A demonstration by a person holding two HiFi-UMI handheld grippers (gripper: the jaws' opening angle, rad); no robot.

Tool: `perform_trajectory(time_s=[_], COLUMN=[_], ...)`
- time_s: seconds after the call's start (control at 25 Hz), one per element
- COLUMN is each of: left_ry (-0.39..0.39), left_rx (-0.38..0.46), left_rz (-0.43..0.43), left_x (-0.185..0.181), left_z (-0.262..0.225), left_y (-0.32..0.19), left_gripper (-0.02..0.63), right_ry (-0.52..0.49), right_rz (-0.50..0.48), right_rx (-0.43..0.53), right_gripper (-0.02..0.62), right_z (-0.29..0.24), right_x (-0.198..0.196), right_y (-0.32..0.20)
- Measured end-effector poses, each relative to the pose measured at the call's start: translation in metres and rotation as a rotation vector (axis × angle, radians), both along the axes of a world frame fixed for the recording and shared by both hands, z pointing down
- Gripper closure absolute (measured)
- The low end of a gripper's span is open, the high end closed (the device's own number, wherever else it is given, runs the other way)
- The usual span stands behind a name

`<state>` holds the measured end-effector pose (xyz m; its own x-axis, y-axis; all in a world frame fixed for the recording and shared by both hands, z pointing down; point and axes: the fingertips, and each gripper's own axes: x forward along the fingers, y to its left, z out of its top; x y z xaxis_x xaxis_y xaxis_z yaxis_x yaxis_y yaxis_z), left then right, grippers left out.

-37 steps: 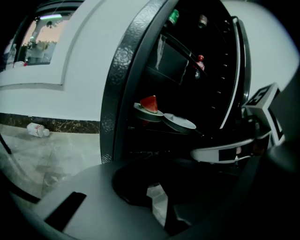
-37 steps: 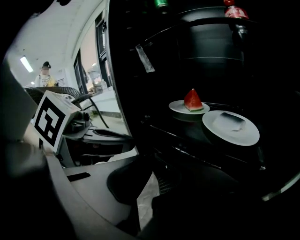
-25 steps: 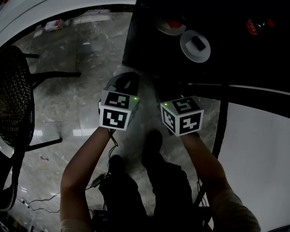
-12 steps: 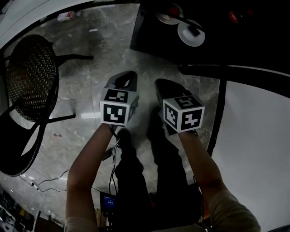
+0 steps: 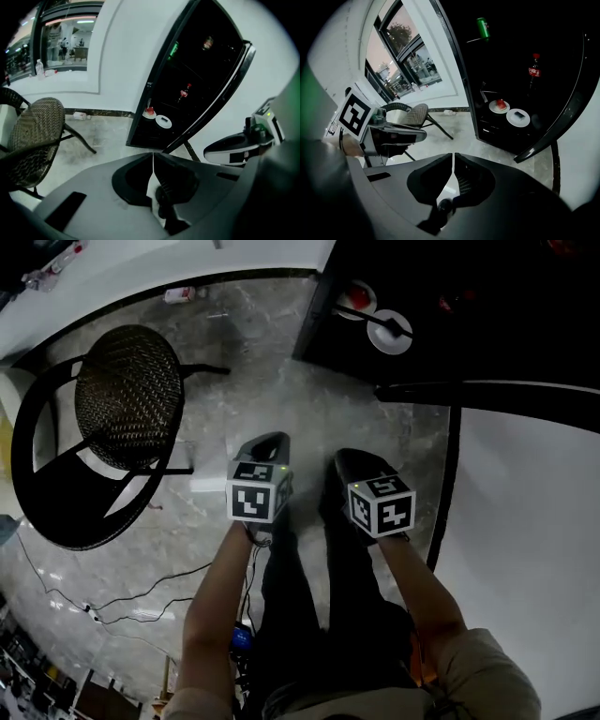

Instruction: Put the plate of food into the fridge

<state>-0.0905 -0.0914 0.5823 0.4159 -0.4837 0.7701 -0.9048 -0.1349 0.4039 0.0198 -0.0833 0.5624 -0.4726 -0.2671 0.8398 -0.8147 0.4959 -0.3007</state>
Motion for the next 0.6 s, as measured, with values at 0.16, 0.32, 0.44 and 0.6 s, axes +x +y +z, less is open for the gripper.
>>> perform_trajectory(time_s=[0.16,0.32,0.44,0.6], left_ry=[0.047,0.013,0.002,-0.039], left_rx=[-0.049,-0.017,0.013,0.045], left_rz=[-0.042,0.016,0.052,0.106], left_x=[-0.008,0.001,0.006,0.008], left_z=[-0.03,-0.069,-0.097,-0.121], left_y=[0.017,0.016,0.005,0.003], left_gripper=[0.589,0.589,0.59,0.589], right_ry=[-0.025,-0.014,-0.022,-0.092], right_rz=[-0.006,0.01,0.052,0.058], right_rx=[-0.019,-0.031,-0.05,-0.056], right_gripper=[0.566,0.566,0.566,0.566], right_z=[-0.039,-0.065,-0.083,-0.114], right_x=[-0.012,-0.022,-0.025,-0.034], right_y=[0.013,0.022,0.023,0.024])
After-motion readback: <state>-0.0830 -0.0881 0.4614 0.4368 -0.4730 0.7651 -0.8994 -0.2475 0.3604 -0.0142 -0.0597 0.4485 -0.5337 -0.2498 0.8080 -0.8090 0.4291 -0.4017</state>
